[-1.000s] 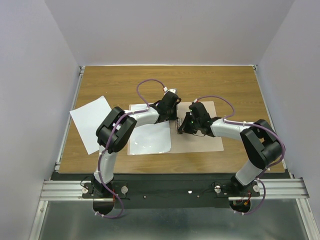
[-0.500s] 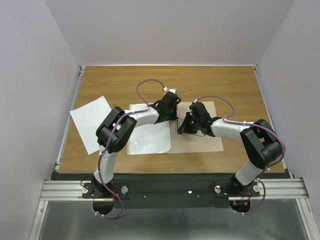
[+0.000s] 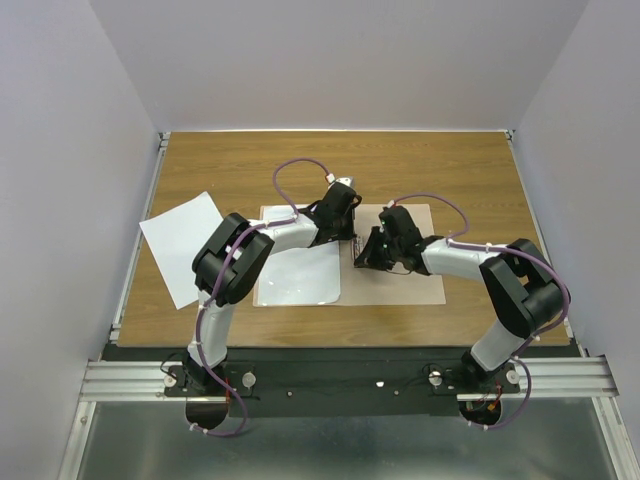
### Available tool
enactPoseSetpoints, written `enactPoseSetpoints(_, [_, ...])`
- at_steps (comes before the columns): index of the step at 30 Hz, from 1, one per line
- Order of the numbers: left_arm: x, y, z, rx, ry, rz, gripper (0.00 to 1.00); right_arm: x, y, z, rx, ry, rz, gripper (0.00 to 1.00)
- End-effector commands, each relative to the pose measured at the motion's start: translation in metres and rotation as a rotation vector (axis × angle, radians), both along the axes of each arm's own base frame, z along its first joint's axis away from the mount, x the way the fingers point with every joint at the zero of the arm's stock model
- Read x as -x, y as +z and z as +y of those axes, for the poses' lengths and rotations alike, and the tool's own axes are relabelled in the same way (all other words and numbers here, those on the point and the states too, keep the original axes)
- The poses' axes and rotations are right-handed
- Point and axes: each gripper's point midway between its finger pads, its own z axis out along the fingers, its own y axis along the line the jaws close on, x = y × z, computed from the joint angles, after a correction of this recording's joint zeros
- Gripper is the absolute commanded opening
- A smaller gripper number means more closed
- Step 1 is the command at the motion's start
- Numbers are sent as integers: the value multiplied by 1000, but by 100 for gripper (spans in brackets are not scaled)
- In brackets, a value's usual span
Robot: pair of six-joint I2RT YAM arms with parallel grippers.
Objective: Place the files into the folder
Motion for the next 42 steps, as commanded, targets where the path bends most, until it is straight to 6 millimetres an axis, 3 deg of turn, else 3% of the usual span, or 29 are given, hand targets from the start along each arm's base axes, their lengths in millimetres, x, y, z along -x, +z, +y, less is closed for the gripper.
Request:
enactPoseSetpoints(1, [17, -42, 19, -82, 4, 92, 0, 2, -8, -2, -1, -15, 15, 13])
enactPoseSetpoints(6, [16, -43, 19, -87, -2, 90, 0, 4, -12, -4, 1, -31, 29, 11])
enactPoseSetpoints(9, [15, -45, 20, -94, -8, 85, 0, 6, -14, -8, 8, -47, 38, 1])
enactPoseSetpoints(13, [15, -47, 19, -103, -27, 80, 0, 10, -26, -19, 10, -77, 82, 1])
enactPoseSetpoints(19, [14, -52, 15, -109, -63, 79, 0, 19, -55, -55, 128, -167, 162, 1])
enactPoseSetpoints(29, [17, -65, 11, -114, -104, 96, 0, 21, -83, -94, 387, -197, 220, 1])
enactPoseSetpoints(36, [16, -73, 14, -137, -104, 99, 0, 21, -87, -118, 547, -202, 224, 1])
enactPoseSetpoints(38, [17, -75, 14, -140, -108, 102, 0, 15, -79, -128, 622, -227, 190, 1])
enactPoseSetpoints(42, [16, -77, 14, -142, -113, 101, 0, 0, -55, -127, 696, -228, 91, 1])
